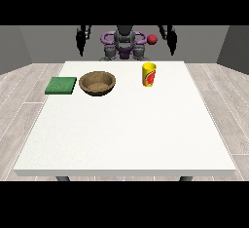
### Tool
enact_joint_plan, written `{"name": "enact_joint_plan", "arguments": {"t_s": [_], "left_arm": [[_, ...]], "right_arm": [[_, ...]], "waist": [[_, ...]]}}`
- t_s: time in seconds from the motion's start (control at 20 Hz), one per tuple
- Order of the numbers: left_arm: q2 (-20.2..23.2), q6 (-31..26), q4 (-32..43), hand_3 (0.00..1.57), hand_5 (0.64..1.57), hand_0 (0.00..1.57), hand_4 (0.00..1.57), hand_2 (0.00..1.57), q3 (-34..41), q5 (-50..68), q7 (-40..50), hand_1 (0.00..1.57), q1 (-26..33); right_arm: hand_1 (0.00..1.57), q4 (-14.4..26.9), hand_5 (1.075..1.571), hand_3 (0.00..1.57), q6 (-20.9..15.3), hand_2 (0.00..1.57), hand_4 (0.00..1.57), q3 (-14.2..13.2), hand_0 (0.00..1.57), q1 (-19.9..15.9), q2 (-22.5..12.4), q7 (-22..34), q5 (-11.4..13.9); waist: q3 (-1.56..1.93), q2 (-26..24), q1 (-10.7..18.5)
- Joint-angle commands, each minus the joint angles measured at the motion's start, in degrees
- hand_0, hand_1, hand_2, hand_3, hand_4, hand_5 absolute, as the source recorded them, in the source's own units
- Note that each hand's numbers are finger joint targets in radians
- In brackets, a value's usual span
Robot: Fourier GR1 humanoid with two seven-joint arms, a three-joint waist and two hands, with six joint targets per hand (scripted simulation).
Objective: Pick the cup and pour the ball into the bowl, then pick the bowl and place it on the pad
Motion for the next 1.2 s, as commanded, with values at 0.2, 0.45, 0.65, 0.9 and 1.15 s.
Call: {"name": "enact_joint_plan", "arguments": {"t_s": [0.2,0.45,0.65,0.9,1.15], "left_arm": [[2.46,-0.77,-5.91,0.00,1.557,0.00,0.00,0.00,0.47,0.75,5.08,0.00,-1.53],[2.74,-0.80,-8.76,0.00,1.558,0.00,0.00,0.00,8.48,10.99,10.97,0.00,-7.54],[4.94,-2.55,-9.31,0.00,1.547,0.00,0.00,0.00,12.08,13.19,9.09,0.00,-6.15],[4.38,-5.55,-1.61,0.00,1.541,0.00,0.00,0.00,13.57,12.62,-3.78,0.00,-7.57],[2.73,-3.01,4.46,0.00,1.529,0.00,0.00,0.00,12.13,6.96,-12.87,0.00,-11.77]], "right_arm": [[0.00,-5.61,1.569,0.00,0.15,0.00,0.00,-0.85,0.00,-0.69,-2.81,5.32,-0.09],[0.00,-8.46,1.569,0.00,9.09,0.00,0.00,-8.26,0.00,-1.12,-9.14,8.96,-11.42],[0.00,-11.21,1.570,0.00,10.05,0.00,0.00,-11.12,0.00,-0.80,-9.20,9.18,-14.70],[0.00,-4.58,1.570,0.00,14.74,0.00,0.00,-12.68,0.00,0.81,-8.42,-5.67,-12.97],[0.00,-1.63,1.570,0.00,15.00,0.00,0.00,-11.23,0.00,-3.95,-7.74,-8.75,-11.20]], "waist": [[0.89,-14.47,-0.61],[1.22,-9.07,-4.09],[1.22,-6.17,-3.84],[1.22,1.12,-5.37],[1.23,7.98,-6.19]]}}
